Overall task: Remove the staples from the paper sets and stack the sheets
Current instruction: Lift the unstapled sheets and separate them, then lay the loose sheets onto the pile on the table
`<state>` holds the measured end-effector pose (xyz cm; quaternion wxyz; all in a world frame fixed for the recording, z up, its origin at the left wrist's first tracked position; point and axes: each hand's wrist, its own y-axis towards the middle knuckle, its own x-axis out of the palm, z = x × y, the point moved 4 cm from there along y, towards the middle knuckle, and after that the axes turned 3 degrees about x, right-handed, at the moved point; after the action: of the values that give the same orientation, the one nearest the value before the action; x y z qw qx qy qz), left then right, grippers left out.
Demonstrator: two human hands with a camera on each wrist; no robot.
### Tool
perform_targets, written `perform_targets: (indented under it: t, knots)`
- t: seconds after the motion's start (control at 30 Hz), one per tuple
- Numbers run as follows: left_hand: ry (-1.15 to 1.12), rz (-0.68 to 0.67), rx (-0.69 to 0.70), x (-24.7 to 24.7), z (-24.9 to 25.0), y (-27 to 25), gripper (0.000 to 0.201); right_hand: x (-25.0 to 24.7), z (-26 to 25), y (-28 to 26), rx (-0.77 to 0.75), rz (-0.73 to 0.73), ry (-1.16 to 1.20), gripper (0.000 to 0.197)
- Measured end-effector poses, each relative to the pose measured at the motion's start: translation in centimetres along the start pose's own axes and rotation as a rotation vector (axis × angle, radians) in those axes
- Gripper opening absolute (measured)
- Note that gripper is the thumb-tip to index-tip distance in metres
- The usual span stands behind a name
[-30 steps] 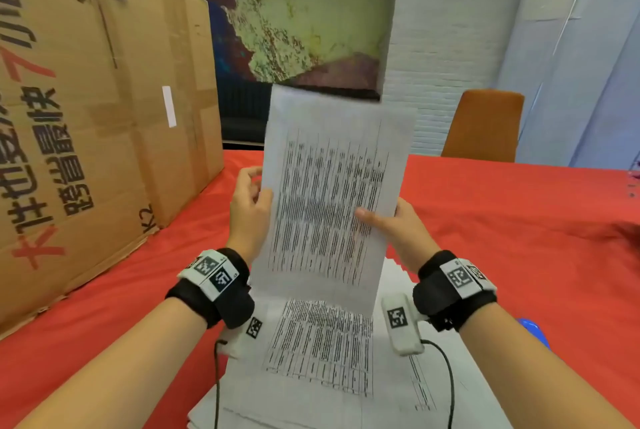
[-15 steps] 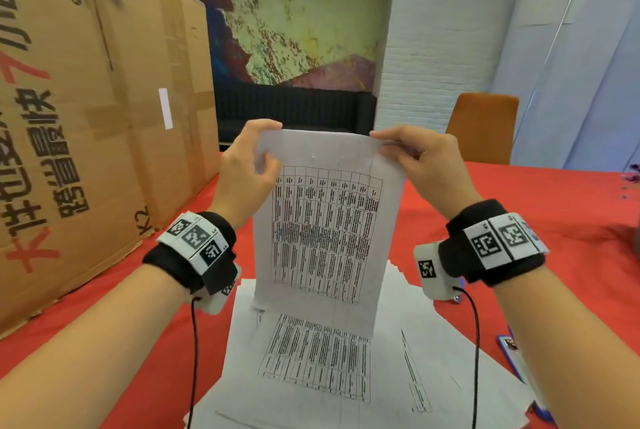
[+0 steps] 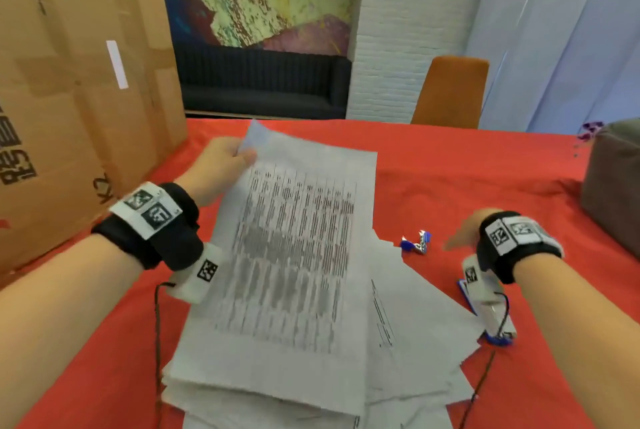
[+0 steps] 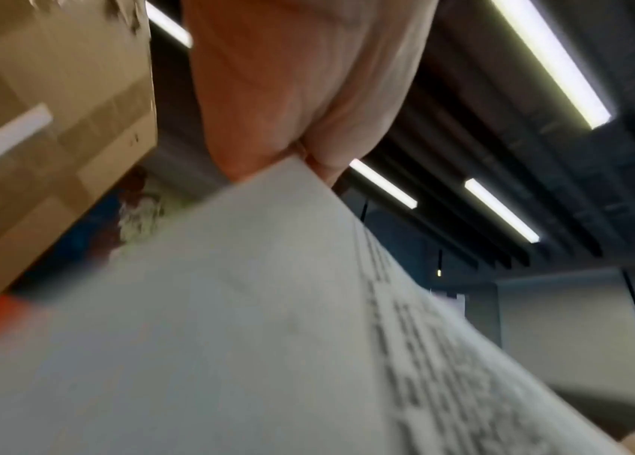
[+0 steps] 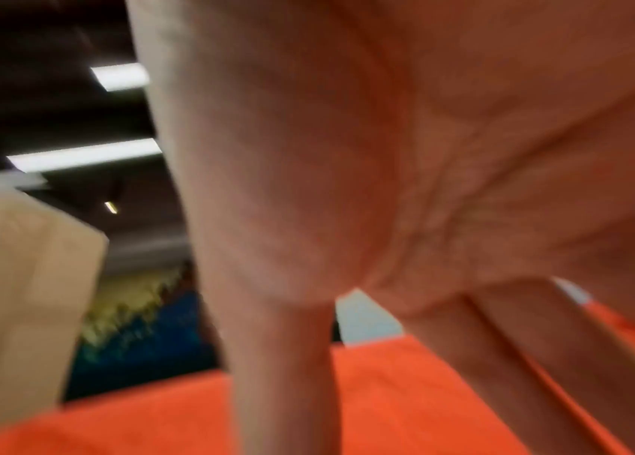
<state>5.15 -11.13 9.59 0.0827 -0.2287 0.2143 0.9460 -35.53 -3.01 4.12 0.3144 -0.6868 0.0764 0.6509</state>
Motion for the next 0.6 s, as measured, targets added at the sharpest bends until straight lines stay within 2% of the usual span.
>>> perform_targets:
  t: [0.13,0.23,0.3,0.37,0.43,0.5,0.53,0.6]
  knots:
    - [-0.057,-0.108,-0.205,3.6,-4.7,-2.3,0.034,4.0,2.9,-0.4,0.008,-0.116,-0.21,0.017]
    - [-0.115,-0.14,-0.299,5.1,-6.4,-3.4,0.029,4.5,2.7,-0.4,0.021,-0.164,-0.292,0.013]
    - [-0.155,-0.142,-0.306,5.2,-6.5,-3.7,0.032,4.1,2.3,0.0,0.046,-0.166,-0.221,0.022]
    - [-0.193,-0.126,-0.293,5.2,-6.1,-3.9,0.039,3.1,1.1,0.3,-0.025,-0.101,0.066,0.033]
    - [-0.224,-0.114,-0.268,5.5,-6.2,-3.8,0.042,2.4,-0.9,0.6,-0.126,-0.103,0.607,0.041]
    - [-0.247,-0.091,-0.253,5.7,-6.4,-3.7,0.039,1.8,-4.2,-0.4,-0.21,-0.259,1.158,0.036]
    - [-0.262,-0.082,-0.255,5.9,-6.4,-3.8,0.041,1.2,-6.1,-1.3,-0.265,-0.366,1.342,0.034]
    - [-0.298,-0.08,-0.264,6.0,-5.7,-4.3,0.044,0.4,-9.9,-3.1,-0.34,-0.606,1.531,0.034]
